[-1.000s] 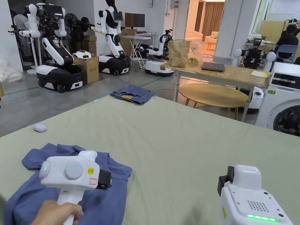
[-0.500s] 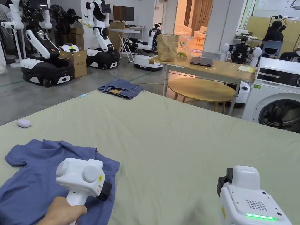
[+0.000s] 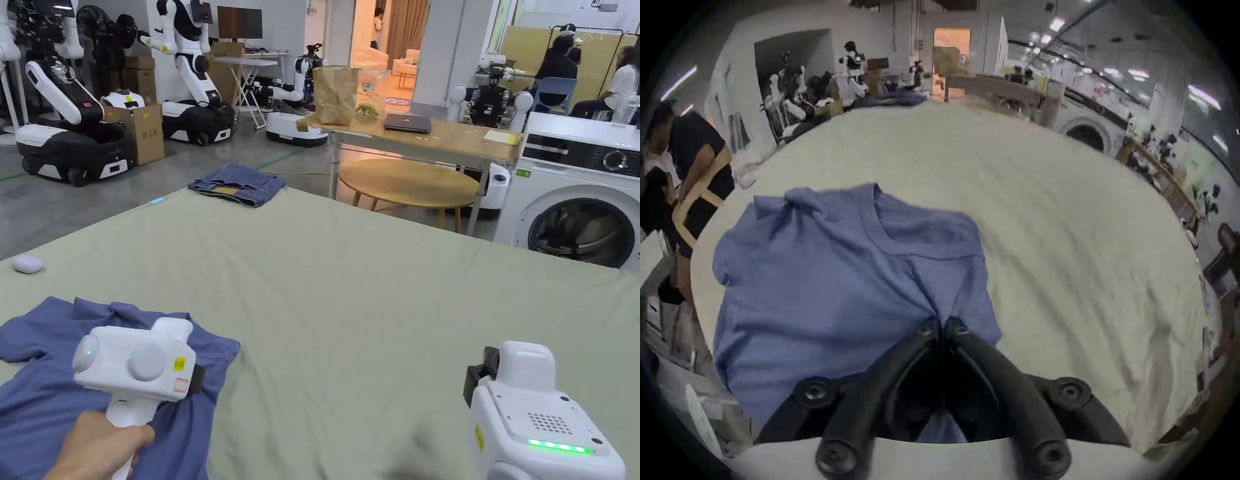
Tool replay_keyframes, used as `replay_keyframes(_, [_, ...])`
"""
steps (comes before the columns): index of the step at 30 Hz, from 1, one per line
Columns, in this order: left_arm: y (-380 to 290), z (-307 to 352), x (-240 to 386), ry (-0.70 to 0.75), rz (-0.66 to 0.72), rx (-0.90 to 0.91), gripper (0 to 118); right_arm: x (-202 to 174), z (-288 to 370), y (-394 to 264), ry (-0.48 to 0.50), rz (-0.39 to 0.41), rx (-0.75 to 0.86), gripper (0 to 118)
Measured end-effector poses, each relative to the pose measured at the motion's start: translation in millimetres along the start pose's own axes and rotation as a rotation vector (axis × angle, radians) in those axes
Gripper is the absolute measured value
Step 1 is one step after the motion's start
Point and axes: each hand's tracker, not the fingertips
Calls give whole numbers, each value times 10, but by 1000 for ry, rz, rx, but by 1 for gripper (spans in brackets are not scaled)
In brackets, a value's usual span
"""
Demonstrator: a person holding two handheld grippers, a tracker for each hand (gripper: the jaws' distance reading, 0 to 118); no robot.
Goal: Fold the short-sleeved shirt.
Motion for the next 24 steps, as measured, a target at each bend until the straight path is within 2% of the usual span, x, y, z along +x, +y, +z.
replay_keyframes(4, [194,312,-102,-72,90,106,0,96,6,31,-17,-8,5,0])
replay_keyframes(6, [333,474,-66,-55,60,147,0,140,9,49,-25,-13,8,0])
replay_keyframes(12, [808,960,218,-139,46,268,0,310,40,125,-47,-35,23,0])
replay_keyframes(18, [1233,1145,961,-250,-62,299,0,598,158,215,-94,-60,43,0])
replay_keyframes(24, [1486,1092,2072,-395,-173,295,0,1052,375,272,-168,-87,67,0])
